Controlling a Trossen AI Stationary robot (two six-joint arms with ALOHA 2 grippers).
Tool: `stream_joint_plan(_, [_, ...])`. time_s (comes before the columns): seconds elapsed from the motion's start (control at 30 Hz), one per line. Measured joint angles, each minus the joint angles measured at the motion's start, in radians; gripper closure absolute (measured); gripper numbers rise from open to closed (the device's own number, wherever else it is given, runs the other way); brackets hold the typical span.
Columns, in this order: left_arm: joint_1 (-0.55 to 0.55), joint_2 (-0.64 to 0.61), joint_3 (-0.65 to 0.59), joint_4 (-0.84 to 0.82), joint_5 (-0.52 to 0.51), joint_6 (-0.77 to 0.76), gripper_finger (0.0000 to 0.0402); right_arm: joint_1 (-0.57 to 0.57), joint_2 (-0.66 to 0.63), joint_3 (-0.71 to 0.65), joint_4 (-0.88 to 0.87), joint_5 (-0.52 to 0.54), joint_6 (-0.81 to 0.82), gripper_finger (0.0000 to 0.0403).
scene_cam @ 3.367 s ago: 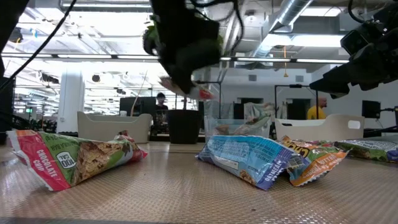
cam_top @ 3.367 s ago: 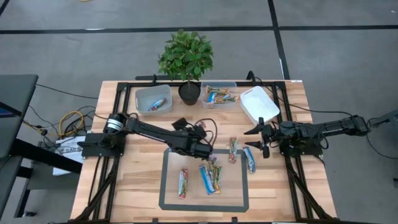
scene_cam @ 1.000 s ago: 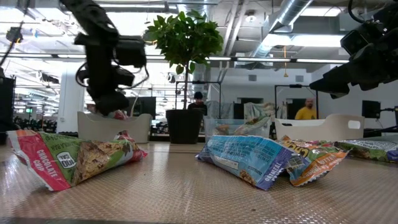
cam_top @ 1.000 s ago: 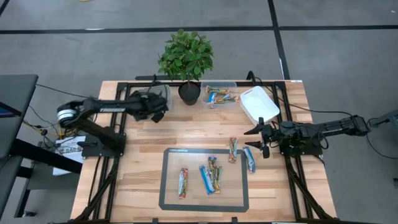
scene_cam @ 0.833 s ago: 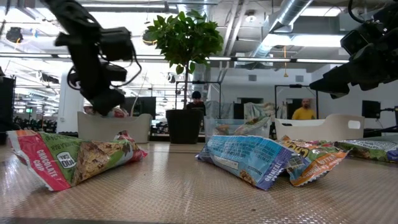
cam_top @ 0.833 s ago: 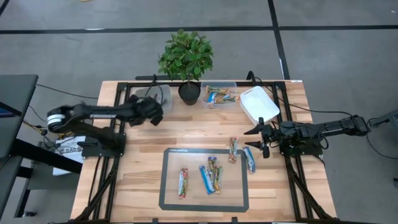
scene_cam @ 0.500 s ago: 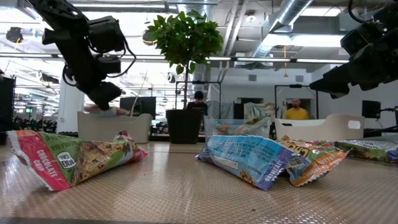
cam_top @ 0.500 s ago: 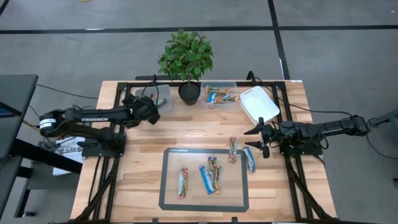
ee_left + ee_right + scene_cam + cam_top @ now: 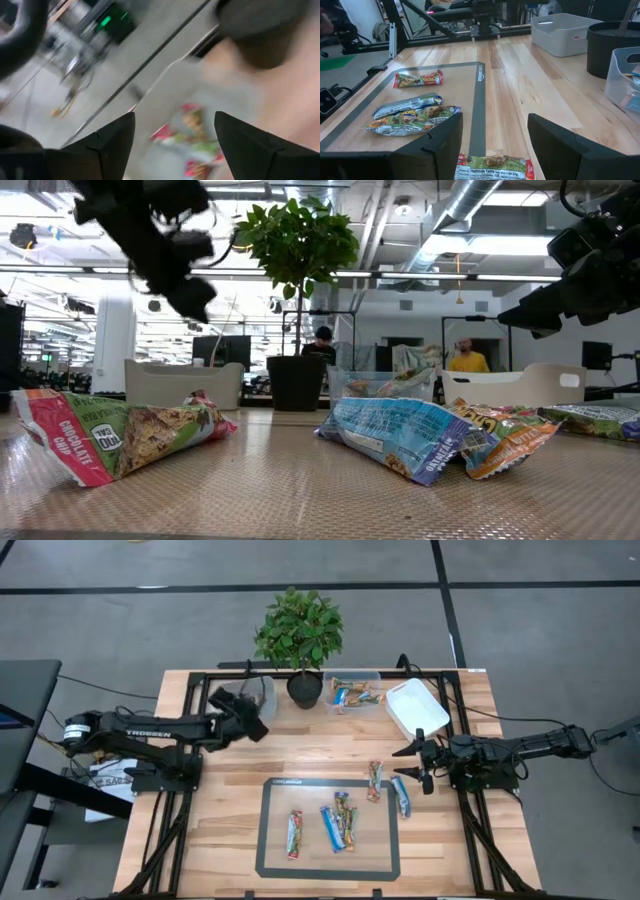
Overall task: Pick and place Granola Bars by type
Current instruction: Put the red granola bar into the gray bin
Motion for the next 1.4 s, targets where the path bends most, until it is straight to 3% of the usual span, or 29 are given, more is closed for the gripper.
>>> stream_joint_plan(0.17, [-0.205,0.007,0.059,0.011,0.05,0.12,0.0147,0.0,0.0,0.0,0.0,0.0,0.0,0.0184])
stream_joint_plan(0.3, [-0.374,0.047,0.081,0.013,0.163,0.234,0.0155,0.0,0.0,0.0,0.0,0.0,0.0,0.0184])
stream_joint_plan(0.4, [-0.48,0.101,0.091,0.018,0.253,0.314,0.0158,0.0,0.0,0.0,0.0,0.0,0.0,0.0184])
stream_joint_plan(0.6, [-0.636,0.242,0.138,0.019,0.329,0.535,0.0159,0.0,0.0,0.0,0.0,0.0,0.0,0.0184])
stream_joint_plan(0.93, [-0.777,0.471,0.272,0.019,0.345,0.891,0.0159,0.0,0.0,0.0,0.0,0.0,0.0,0.0184])
stream_joint_plan(1.2, [-0.82,0.622,0.375,0.047,0.436,1.017,0.0159,0.0,0.0,0.0,0.0,0.0,0.0,0.0184])
stream_joint_plan(1.4, [-0.82,0.661,0.419,0.057,0.501,1.076,0.0159,0.0,0.0,0.0,0.0,0.0,0.0,0.0184])
